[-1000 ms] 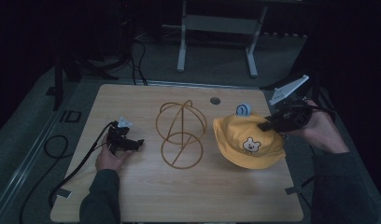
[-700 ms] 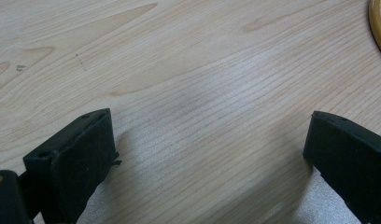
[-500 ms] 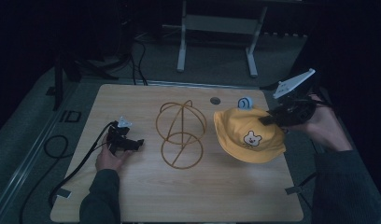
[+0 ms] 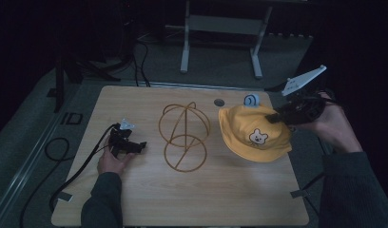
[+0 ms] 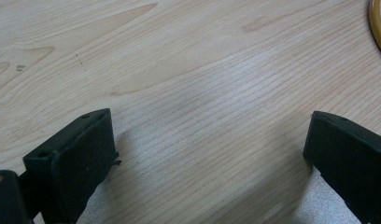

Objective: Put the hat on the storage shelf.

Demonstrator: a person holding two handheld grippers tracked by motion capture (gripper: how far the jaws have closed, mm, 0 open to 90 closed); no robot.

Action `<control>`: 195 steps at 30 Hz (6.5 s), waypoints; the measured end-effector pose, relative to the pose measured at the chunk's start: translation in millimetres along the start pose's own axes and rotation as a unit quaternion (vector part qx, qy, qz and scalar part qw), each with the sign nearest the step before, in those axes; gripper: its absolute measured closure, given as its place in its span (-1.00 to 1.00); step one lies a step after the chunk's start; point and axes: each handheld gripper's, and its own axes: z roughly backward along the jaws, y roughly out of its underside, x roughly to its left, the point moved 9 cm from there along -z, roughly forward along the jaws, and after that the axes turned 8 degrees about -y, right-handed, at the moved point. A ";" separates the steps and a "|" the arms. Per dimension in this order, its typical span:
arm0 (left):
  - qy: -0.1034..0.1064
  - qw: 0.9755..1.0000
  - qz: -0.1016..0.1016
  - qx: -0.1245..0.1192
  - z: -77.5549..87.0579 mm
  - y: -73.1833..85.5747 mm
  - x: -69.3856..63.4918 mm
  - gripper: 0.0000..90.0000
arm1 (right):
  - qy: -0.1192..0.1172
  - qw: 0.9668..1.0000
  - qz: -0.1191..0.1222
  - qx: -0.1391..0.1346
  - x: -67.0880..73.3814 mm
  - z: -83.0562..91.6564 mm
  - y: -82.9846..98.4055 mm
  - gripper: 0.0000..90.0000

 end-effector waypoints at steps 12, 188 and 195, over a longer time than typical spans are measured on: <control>0.000 1.000 0.000 0.000 0.0 0.0 0.0 -0.95 | 0.001 1.000 0.007 -0.010 -1.0 3.6 -10.3 0.71; 0.003 1.000 -0.002 -0.002 0.0 -0.1 -1.1 -0.95 | -0.063 0.991 0.108 0.048 62.5 -122.6 -183.7 0.05; 0.003 1.000 -0.002 -0.002 0.1 -0.1 -1.2 -0.95 | -0.036 0.993 0.109 0.042 59.6 -120.2 -182.2 -0.30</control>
